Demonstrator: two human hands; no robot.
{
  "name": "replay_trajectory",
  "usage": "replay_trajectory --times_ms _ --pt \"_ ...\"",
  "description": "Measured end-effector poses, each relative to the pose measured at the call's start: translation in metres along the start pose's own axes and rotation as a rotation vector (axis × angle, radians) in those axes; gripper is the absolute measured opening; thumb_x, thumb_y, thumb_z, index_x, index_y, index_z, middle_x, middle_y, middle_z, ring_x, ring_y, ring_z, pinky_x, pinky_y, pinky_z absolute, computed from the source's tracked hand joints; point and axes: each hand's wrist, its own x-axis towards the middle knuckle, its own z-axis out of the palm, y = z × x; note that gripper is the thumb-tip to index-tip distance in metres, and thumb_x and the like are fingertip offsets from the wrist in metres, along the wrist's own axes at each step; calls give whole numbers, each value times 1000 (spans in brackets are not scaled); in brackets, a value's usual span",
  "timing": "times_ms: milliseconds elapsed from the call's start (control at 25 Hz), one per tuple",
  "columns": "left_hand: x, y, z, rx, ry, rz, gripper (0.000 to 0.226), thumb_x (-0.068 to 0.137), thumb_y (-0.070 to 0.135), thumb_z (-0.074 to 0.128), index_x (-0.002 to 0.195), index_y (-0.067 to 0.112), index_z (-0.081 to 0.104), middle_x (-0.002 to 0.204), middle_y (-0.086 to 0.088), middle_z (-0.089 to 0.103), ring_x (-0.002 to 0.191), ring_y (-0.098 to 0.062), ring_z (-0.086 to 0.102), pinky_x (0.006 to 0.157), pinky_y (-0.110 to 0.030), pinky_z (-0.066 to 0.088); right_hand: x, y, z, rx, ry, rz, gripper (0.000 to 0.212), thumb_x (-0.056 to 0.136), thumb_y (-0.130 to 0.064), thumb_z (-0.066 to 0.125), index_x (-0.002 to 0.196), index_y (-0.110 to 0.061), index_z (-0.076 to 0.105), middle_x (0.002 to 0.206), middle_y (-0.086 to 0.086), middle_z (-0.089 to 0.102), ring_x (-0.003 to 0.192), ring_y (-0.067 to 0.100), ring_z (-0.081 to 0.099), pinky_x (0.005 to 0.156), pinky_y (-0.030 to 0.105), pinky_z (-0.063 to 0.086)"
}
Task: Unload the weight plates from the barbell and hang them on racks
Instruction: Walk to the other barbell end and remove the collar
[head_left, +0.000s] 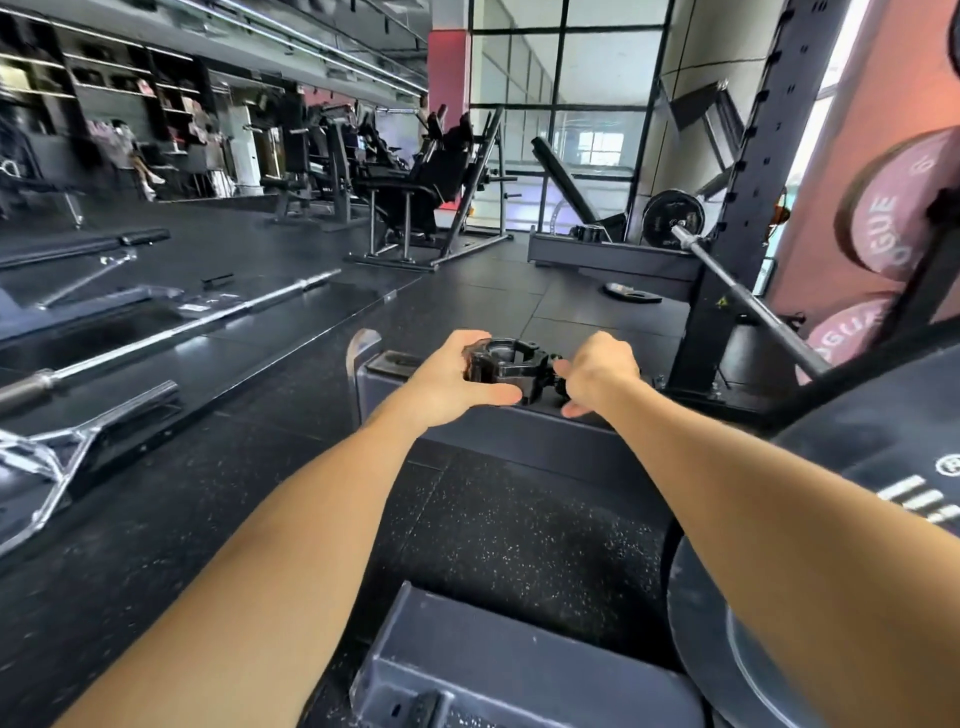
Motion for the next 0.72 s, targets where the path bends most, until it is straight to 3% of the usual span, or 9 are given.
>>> replay_trajectory --times_ms 160,240,320,400,520,640,720 --pt "-4 3 -2 39 -33 -56 95 58 47 91 133 34 35 135 4 57 125 -14 53 110 -38 40 -2 1 -3 81 -42 57 28 96 -16 60 75 -3 48 100 15 70 47 13 59 31 21 36" --pt "-10 9 -2 51 -36 -74 99 60 43 92 137 31 31 134 3 55 124 -16 53 109 -39 40 -10 1 -4 104 -52 48 28 97 -12 59 72 -6 49 101 14 69 55 17 61 29 17 35" --pt "-18 21 -2 106 -40 -95 104 63 35 92 138 30 20 142 -2 44 121 -17 48 106 -38 40 -21 0 -5 72 -61 13 19 99 -12 53 83 -5 59 98 13 67 68 23 64 45 21 48" --pt "-25 32 -5 137 11 -121 115 64 27 92 142 33 8 148 -11 34 113 -18 42 100 -39 39 -30 -1 -7 57 -8 -37 23 101 -19 47 103 -3 63 94 13 62 80 29 63 66 30 49" --pt "-44 40 -13 144 109 -101 120 62 23 93 144 40 7 147 -15 35 112 -25 45 96 -41 41 -50 -3 -14 57 89 -104 33 101 -35 46 113 -5 55 109 16 62 93 33 59 72 34 43" --pt "-71 40 -10 246 242 -125 113 60 28 93 141 38 14 142 -7 29 127 -31 36 102 -47 38 -71 0 -19 49 53 -164 45 99 -39 48 133 -10 47 118 15 61 101 33 61 77 33 47" --pt "-89 38 -5 279 262 -136 104 63 29 91 139 36 19 135 -3 27 129 -30 30 101 -45 37 -84 4 -19 24 29 -214 45 98 -38 48 134 -10 46 116 14 62 98 32 62 81 35 51"
